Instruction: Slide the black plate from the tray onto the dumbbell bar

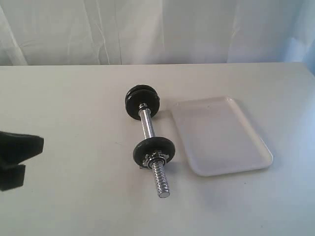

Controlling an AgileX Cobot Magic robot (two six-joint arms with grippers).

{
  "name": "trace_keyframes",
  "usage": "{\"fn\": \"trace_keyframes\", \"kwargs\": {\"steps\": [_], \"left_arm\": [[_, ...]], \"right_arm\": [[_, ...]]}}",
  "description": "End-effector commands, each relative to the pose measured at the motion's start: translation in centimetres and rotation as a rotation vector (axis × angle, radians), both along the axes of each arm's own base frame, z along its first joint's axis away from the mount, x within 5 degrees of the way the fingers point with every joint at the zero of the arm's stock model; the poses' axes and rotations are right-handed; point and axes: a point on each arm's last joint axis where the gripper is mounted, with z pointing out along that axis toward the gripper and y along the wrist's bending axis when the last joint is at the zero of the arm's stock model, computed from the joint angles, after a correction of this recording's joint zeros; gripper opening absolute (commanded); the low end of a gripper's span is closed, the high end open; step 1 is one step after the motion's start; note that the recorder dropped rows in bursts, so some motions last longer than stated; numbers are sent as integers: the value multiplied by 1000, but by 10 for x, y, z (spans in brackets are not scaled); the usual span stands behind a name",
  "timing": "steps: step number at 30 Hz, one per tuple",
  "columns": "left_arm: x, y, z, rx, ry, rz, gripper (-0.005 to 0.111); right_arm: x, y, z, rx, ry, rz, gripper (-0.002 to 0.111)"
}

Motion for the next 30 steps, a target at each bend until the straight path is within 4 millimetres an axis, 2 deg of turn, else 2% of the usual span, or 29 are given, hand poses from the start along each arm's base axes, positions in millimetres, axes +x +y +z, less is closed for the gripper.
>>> {"fn": "trace_keyframes", "kwargs": {"steps": [1,14,16,19,22,30], "left_arm": [[-10,5,-4,-4,6,-8,0],[-9,5,-3,-10,-12,-8,0],[-9,5,-3,-10,-12,-8,0],[-9,5,-3,-10,-12,-8,0],[-9,5,-3,-10,-12,-8,0],[-9,5,-3,-10,-12,-8,0]], "right_arm": [[0,0,-1,3,3,-2,0],[2,0,-3,-8,5,2,0],[8,0,1,-27,-97,13,0],[24,0,5,93,-397,-72,0],[23,-4,-7,169,-539,-139,0],[-9,-22,-53,73,-644,-222,0]]}}
